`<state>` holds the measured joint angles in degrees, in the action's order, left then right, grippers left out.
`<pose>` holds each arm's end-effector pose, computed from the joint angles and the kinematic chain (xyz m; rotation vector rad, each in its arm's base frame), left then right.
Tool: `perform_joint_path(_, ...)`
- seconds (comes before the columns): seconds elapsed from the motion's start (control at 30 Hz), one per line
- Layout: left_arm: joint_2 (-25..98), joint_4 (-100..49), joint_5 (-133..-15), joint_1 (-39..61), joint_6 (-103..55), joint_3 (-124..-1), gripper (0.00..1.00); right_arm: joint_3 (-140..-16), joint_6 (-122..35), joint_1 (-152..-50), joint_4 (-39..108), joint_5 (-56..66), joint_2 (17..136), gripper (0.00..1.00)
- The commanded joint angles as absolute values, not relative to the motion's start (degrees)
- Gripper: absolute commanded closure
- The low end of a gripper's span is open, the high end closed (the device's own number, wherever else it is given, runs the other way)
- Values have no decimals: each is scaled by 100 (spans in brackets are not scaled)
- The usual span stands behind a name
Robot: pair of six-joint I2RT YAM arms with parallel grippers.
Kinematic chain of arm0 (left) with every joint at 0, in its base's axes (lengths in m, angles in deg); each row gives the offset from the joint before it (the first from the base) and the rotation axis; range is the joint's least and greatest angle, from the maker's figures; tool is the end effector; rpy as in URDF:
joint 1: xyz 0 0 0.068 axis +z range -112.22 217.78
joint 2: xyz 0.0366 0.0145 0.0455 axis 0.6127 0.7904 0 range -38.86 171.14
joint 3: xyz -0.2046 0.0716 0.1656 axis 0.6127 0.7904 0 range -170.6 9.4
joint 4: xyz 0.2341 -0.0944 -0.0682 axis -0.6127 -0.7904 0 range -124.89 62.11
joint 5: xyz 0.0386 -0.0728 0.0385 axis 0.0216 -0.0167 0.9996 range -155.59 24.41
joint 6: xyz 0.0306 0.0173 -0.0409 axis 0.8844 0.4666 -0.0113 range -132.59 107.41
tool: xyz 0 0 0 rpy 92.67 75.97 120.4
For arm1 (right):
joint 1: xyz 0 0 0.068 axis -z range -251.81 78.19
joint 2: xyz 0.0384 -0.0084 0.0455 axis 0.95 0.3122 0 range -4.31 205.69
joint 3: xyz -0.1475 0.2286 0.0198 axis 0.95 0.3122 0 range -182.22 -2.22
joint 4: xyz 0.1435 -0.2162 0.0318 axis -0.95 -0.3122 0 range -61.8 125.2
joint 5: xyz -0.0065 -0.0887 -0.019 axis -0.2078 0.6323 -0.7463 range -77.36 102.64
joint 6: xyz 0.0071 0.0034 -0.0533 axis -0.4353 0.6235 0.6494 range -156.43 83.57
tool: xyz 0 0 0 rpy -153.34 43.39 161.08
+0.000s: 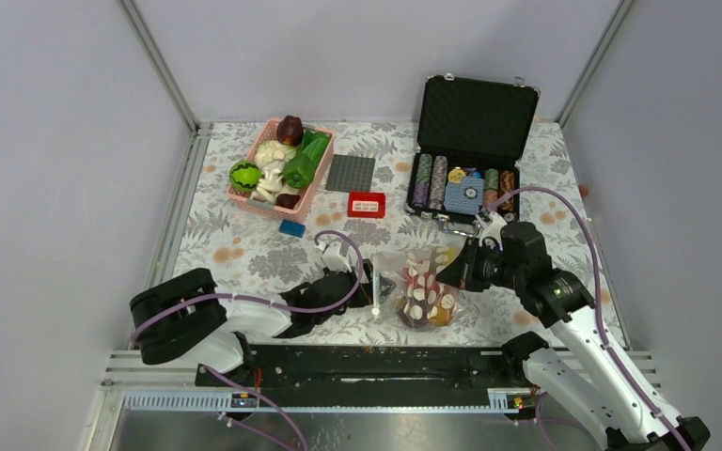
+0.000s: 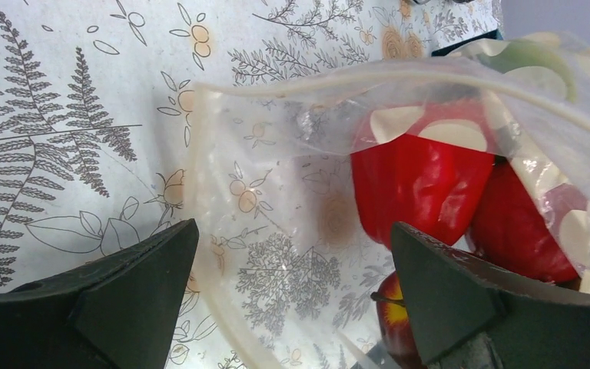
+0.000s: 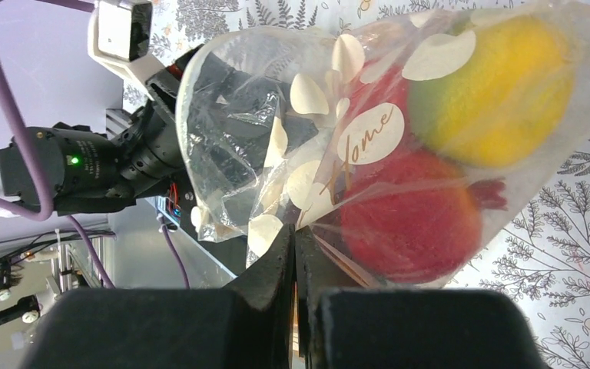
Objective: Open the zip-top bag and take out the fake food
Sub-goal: Pick up the fake fruit from the zipper food storage bag.
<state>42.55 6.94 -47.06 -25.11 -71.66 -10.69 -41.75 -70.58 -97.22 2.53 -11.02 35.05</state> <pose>0.1228 -0.2150 0.1404 -0.1453 2.1573 -0.9944 0.1299 0.0776 0.2845 -0.0868 2.2693 1.0250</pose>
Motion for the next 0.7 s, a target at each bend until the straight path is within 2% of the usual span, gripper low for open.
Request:
perform_joint_path(0.0,4367,1122,-4624,-2497,-7287,-1090,1,-4450,-6911,-9765,293,-1320,3445,100)
perform_joint_path(0.1,4406,1132,-4629,-2498,-7326,-1081,1,-4329,-7075,-9762,614,-1491,3369,100)
perform_joint_path(0.23,4481,1192,-4679,-2497,-7333,-1097,1,-4368,-6866,-9767,61,-628,3728,100)
perform_joint_path(0.4,4497,1160,-4721,-2497,-7309,-1133,1,-4302,-6924,-9766,508,-1272,3678,100)
perform_joint_path(0.67,4172,949,-5004,-2498,-7065,-1305,1,-4071,-6725,-9774,267,-685,3901,100)
